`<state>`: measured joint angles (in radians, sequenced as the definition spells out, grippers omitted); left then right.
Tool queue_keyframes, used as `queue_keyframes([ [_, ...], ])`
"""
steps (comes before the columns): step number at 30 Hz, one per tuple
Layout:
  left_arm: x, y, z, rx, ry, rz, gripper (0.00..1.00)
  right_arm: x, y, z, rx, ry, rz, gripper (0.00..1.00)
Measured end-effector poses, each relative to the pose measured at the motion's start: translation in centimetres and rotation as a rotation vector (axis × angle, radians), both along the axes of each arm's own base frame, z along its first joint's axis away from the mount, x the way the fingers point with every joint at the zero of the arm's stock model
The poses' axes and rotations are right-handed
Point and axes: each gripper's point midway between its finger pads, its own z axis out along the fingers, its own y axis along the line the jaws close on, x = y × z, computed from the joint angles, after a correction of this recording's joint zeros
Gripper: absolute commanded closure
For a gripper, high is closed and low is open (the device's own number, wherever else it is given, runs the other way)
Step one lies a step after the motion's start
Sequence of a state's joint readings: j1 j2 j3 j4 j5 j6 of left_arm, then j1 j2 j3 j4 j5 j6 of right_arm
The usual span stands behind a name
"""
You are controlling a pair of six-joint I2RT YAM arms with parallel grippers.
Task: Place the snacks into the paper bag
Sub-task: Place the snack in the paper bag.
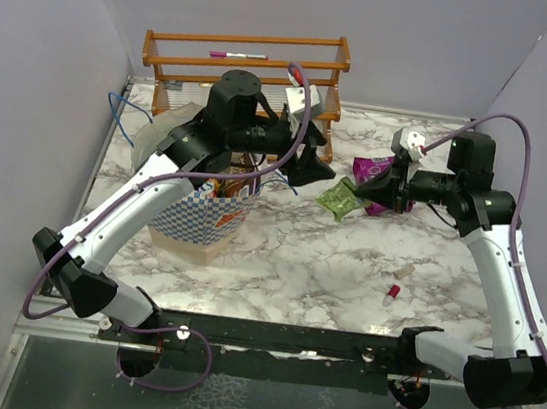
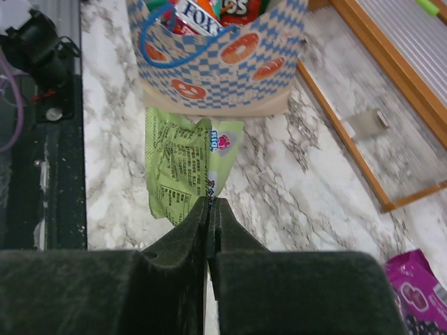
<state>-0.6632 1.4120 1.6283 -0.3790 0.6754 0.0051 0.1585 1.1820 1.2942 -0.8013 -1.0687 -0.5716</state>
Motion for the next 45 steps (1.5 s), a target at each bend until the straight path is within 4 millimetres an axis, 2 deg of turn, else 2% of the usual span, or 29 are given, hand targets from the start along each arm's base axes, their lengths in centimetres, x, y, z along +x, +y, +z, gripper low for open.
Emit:
queue_keyframes([
  [7, -1.3, -2.6, -1.5, -0.015, 0.077, -0.091, 0.3, -1.9, 0.7, 2.1, 0.063, -0.029, 0.066, 0.99],
  [12, -2.3, -4.0, -3.0, -0.014, 0.135, -0.141, 0.4, -3.1, 1.0, 3.5, 0.097, -0.064, 0.101, 0.99],
  [16, -2.8, -4.6, -3.7, -0.014, 0.17, -0.17, 0.5, -3.5, 1.0, 3.8, 0.107, -0.072, 0.112, 0.99],
  [24, -3.9, -5.3, -4.2, -0.035, 0.192, -0.228, 0.76, -3.6, 1.1, 3.0, 0.112, -0.054, 0.114, 0.99],
  [29, -4.1, -5.3, -4.7, -0.034, 0.199, -0.239, 1.0, -3.5, 1.1, 2.5, 0.113, -0.045, 0.112, 0.97],
  [33, -4.1, -5.3, -4.8, -0.032, 0.189, -0.243, 1.0, -3.5, 1.1, 2.4, 0.117, -0.04, 0.104, 0.84],
  [41, -4.0, -4.7, -4.7, -0.008, 0.119, -0.234, 1.0, -3.7, 0.7, 2.0, 0.105, -0.065, 0.058, 0.34],
  [45, -3.5, -4.1, -3.5, 0.004, 0.05, -0.199, 1.0, -3.9, 0.0, 1.6, 0.078, -0.114, 0.003, 0.23],
])
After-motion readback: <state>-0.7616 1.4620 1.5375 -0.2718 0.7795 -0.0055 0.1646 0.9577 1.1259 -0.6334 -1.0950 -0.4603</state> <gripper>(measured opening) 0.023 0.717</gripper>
